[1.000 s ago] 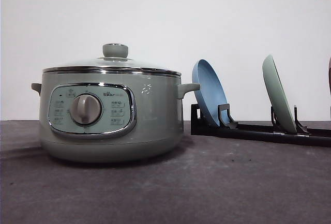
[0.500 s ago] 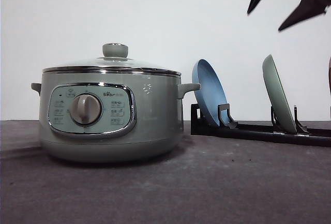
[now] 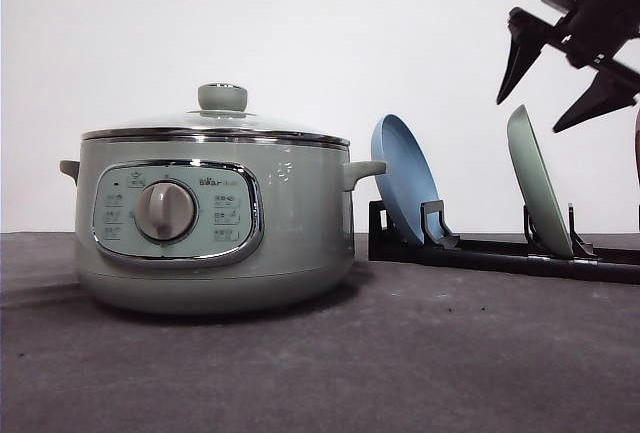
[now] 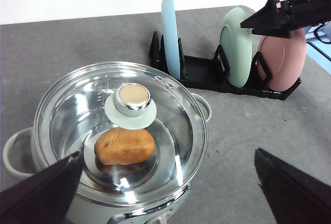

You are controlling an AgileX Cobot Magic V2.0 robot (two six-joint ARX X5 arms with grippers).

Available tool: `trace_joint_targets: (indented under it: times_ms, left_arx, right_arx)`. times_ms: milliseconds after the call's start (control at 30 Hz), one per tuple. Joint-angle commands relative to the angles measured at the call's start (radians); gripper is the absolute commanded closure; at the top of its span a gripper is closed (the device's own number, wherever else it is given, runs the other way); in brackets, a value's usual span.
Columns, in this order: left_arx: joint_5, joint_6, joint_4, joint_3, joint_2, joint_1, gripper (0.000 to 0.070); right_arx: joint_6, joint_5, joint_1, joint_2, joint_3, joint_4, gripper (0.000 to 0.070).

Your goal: Transfer potato from steamer to green plate

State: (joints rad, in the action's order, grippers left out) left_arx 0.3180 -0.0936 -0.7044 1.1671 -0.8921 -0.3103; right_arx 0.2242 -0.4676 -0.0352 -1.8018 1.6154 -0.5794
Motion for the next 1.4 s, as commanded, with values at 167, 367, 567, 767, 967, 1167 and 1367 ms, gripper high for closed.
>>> trace_joint_targets:
  times_ms: [167,367,567,767,967,1167,1367]
  left_arx:
    - [0.006,0.015,0.009,0.019,-0.01,-0.004,0.0025]
    - [0.006,0.021,0.009,0.019,-0.01,-0.004,0.0025]
    - [0.006,0.026,0.009,0.018,-0.01,-0.004,0.0025]
    - [0.006,0.026,0.009,0.018,-0.01,-0.004,0.0025]
    - [0.006,0.026,0.008,0.018,-0.01,-0.004,0.0025]
    - [0.006,0.026,-0.004,0.018,-0.01,-0.004,0.0025]
    - [0.006,0.027,-0.022,0.018,-0.01,-0.004,0.0025]
  right_arx:
    - [0.017,-0.03,0.005,-0.035,0.027,0.063,0.0303]
    - [0.021,-0.03,0.006,-0.038,0.027,0.062,0.0483]
    - [0.022,-0.031,0.006,-0.038,0.027,0.055,0.0572]
    - [0.024,-0.03,0.006,-0.039,0.027,0.053,0.0695]
    - [0.048,-0.051,0.005,-0.039,0.027,0.053,0.0695]
    - [0.092,-0.12,-0.003,0.001,0.029,0.079,0.0696]
    - [0.091,-0.161,-0.007,0.11,0.029,0.085,0.0695]
